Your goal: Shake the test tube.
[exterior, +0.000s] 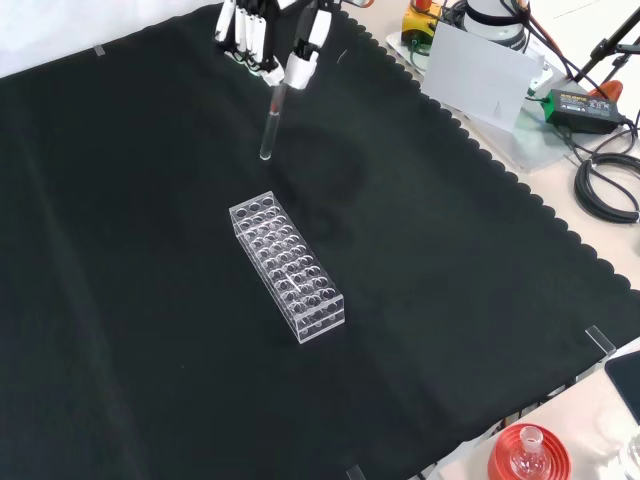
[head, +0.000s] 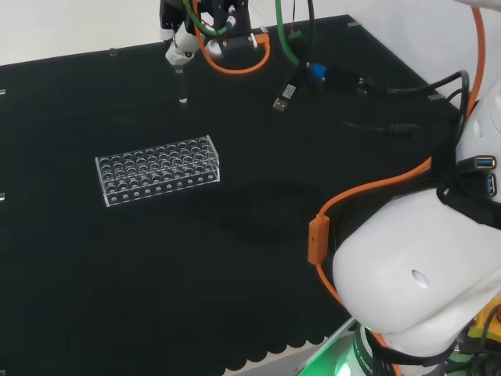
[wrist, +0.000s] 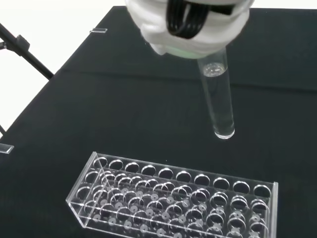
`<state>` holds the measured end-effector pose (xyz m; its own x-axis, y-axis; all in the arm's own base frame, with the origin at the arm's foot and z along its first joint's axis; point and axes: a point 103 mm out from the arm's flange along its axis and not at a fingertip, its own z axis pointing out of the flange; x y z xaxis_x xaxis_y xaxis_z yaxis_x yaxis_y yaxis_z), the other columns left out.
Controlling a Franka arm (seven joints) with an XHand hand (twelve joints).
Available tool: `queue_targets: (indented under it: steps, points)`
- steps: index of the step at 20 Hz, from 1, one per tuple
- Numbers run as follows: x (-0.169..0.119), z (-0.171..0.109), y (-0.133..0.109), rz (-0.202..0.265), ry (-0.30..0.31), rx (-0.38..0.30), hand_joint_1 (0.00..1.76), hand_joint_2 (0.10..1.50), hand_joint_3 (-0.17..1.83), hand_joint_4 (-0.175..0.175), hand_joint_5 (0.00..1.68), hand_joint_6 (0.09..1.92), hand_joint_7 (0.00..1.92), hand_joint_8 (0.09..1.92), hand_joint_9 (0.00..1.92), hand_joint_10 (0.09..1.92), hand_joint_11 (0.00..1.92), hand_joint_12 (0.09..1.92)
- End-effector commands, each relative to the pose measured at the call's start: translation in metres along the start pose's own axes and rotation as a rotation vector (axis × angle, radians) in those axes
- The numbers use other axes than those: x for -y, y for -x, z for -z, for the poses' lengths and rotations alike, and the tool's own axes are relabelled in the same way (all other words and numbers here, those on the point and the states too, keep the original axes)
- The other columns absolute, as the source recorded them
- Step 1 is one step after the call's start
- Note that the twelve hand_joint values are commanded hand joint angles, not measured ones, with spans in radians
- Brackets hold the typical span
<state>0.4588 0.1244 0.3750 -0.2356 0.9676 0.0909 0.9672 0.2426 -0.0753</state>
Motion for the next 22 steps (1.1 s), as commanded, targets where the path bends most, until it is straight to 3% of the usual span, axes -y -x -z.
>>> queue_targets:
  steps: [1,7,13,17,19,22]
  points:
    - [0.003,0.001,0.002,-0.004,-0.003,-0.002,1.41,0.97,0.05,-0.175,1.18,0.65,1.35,0.66,1.15,0.52,0.75,1.24]
    - [0.005,0.002,-0.013,0.02,-0.002,-0.031,1.41,0.97,0.04,-0.175,1.19,0.64,1.35,0.66,1.16,0.51,0.75,1.24]
    - [0.0,0.007,-0.081,0.142,-0.002,-0.133,1.41,0.97,0.04,-0.175,1.19,0.64,1.36,0.65,1.16,0.51,0.75,1.23]
    - [-0.002,0.008,-0.12,0.218,-0.001,-0.16,1.41,0.97,0.04,-0.175,1.19,0.64,1.36,0.65,1.16,0.5,0.75,1.23]
    - [-0.002,0.006,-0.12,0.214,-0.005,-0.151,1.41,0.97,0.04,-0.175,1.19,0.64,1.36,0.65,1.16,0.5,0.75,1.23]
    - [0.002,0.0,-0.091,0.14,-0.017,-0.118,1.41,0.97,0.04,-0.175,1.19,0.64,1.36,0.65,1.16,0.5,0.75,1.23]
